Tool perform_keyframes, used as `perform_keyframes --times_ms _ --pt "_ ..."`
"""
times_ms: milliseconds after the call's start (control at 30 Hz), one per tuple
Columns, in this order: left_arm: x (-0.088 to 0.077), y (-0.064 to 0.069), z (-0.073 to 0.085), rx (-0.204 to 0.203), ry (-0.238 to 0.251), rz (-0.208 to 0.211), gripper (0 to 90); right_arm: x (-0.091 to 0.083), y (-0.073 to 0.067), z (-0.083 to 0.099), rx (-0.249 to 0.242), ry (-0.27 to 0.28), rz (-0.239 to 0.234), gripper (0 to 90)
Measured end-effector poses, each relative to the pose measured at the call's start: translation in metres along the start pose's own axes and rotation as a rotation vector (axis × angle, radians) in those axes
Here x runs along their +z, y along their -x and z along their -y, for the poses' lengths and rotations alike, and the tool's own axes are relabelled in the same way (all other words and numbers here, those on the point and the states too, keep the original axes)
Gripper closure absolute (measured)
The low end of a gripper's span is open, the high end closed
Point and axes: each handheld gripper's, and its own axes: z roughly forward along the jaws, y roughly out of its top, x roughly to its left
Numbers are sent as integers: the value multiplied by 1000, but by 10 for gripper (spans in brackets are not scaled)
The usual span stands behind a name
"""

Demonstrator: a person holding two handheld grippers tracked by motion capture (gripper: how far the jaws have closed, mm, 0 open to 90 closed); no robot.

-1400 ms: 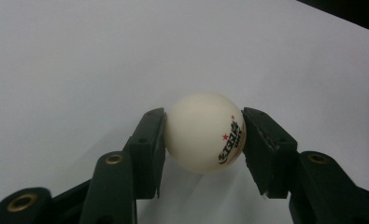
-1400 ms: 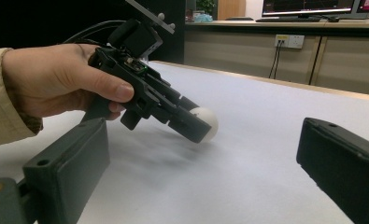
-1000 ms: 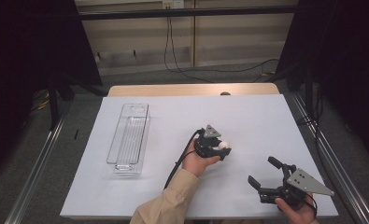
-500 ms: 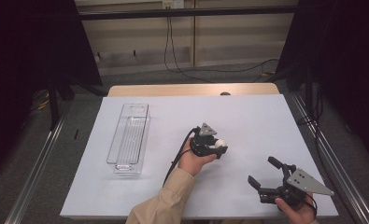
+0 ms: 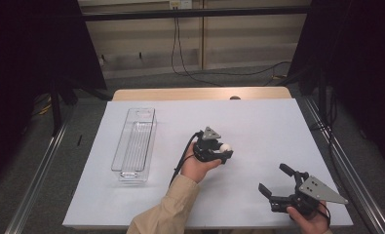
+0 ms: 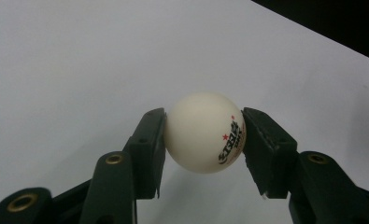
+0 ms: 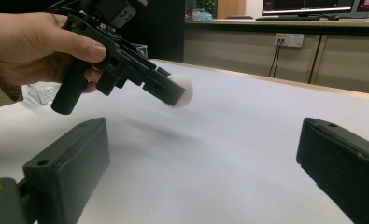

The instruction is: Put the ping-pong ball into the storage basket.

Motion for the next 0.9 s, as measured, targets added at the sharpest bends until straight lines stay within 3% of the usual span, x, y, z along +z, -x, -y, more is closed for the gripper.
perform_keyframes --times_ms 900 --pt "-17 -10 0 -38 20 -11 512 0 0 0 -5 -4 -2 22"
